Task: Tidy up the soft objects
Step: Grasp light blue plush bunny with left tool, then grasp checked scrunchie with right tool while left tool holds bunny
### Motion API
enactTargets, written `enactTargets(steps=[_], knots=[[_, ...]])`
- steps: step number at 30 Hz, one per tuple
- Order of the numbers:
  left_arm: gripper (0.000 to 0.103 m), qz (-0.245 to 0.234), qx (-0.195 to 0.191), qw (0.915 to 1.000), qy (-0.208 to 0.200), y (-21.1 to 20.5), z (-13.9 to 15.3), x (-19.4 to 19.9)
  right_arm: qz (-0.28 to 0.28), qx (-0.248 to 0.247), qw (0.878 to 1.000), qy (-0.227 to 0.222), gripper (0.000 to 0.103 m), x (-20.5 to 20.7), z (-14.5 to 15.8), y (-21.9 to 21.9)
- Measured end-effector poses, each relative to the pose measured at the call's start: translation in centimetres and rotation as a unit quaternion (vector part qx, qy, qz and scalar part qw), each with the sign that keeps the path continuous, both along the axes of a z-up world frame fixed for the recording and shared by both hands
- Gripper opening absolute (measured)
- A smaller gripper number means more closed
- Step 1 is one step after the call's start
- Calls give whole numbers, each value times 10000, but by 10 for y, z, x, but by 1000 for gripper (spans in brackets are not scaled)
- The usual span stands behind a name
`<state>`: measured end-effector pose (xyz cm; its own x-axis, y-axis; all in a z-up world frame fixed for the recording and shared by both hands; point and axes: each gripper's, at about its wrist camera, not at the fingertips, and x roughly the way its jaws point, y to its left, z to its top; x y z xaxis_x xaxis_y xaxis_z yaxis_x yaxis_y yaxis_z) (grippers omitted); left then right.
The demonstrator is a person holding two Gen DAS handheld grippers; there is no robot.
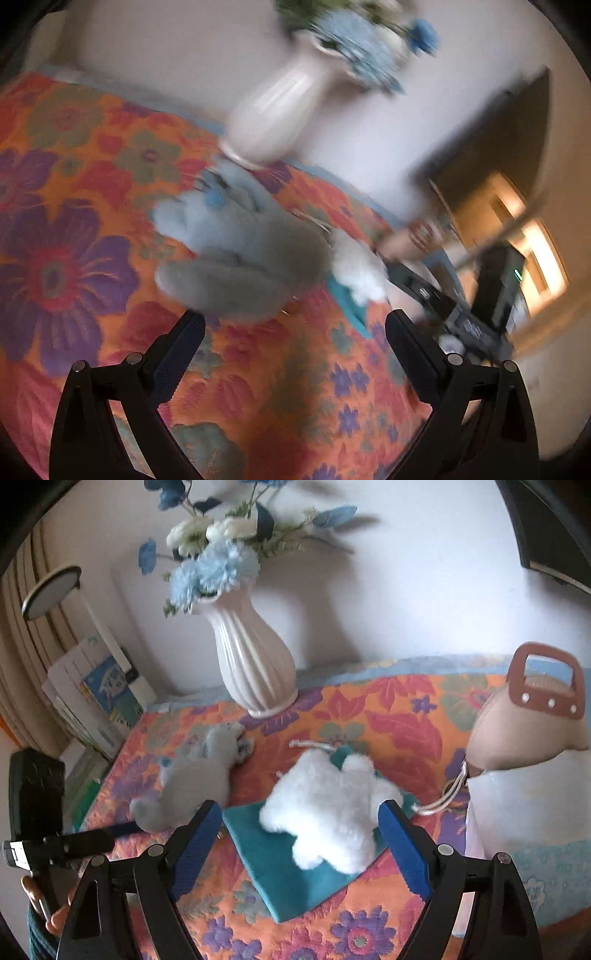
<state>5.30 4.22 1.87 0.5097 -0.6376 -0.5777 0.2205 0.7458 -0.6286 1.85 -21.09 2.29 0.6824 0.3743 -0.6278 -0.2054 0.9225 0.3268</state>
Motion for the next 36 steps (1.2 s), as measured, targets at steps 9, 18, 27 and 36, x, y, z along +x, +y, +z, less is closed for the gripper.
enactTargets(steps=[9, 18, 27, 36], knots=[[101, 1255, 1047, 9859, 359, -27, 9, 41, 257, -1692, 9838, 540, 86, 27, -6, 30], [98, 1117, 1727, 9780, 344, -61, -17, 60, 307, -1971, 9785, 532, 84, 33, -29, 38], [58, 775, 1643, 9831, -226, -54, 0, 34, 199, -2029, 9778, -480, 45, 2, 3, 39], [58, 384, 912, 9929, -660, -16, 25, -18, 352, -713, 9968, -128, 22, -14, 22, 18]])
